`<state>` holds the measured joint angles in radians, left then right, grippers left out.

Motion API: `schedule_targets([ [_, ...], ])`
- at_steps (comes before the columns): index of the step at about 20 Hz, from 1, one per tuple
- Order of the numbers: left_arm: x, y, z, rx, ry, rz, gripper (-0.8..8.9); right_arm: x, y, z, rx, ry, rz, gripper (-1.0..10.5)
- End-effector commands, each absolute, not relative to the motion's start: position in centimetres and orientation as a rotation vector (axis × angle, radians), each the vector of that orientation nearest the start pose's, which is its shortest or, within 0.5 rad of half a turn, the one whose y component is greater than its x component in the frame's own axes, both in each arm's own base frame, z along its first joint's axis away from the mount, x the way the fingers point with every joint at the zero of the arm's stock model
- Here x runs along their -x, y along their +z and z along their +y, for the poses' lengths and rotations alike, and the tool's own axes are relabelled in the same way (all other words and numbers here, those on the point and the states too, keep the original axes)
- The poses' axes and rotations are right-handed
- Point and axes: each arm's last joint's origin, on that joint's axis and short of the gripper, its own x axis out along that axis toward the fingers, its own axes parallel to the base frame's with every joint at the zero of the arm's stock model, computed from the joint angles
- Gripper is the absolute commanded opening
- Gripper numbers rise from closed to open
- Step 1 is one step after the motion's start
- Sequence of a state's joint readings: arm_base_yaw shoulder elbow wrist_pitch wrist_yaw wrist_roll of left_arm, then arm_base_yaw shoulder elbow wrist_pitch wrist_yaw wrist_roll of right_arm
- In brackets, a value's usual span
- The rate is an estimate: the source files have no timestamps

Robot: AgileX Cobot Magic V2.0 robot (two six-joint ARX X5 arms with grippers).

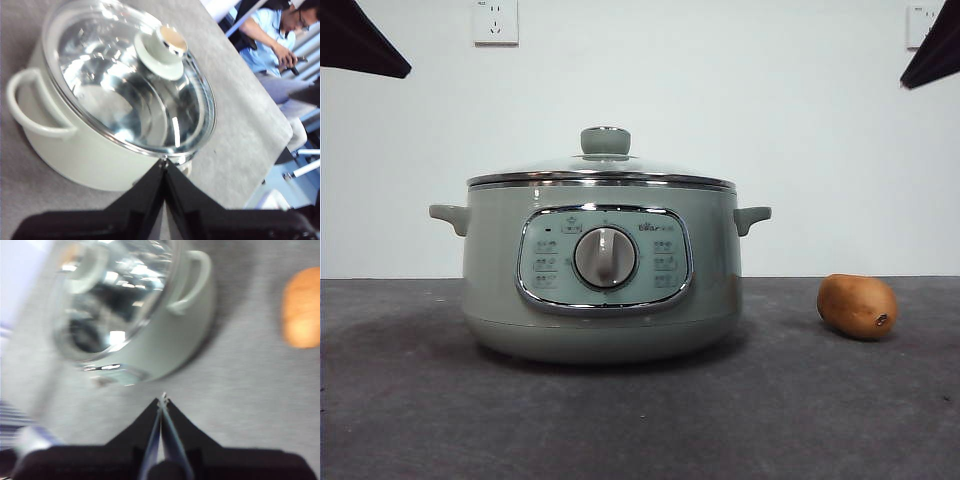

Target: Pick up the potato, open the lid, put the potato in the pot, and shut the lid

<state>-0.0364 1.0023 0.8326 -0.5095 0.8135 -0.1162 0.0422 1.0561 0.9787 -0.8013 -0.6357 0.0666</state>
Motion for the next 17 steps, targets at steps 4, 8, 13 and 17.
schedule_targets([
  [4, -19.8, 28.6, -3.6, 0.305, -0.839, 0.693, -0.03, -22.3, 30.7, 3.7, -0.237, 0.524, 1.007, 4.1],
  [8, -19.6, 28.6, -4.2, 0.268, -0.879, 0.687, -0.03, -25.1, 30.1, 4.8, -0.174, 0.453, 1.096, 6.4],
  [13, -19.5, 28.6, -4.7, 0.233, -0.906, 0.68, -0.03, -28.8, 28.3, 5.4, -0.038, 0.259, 1.195, 6.4],
  [17, -19.5, 28.6, -4.7, 0.233, -0.906, 0.68, -0.03, -31.7, 26.2, 5.7, 0.004, 0.204, 1.241, 7.6],
])
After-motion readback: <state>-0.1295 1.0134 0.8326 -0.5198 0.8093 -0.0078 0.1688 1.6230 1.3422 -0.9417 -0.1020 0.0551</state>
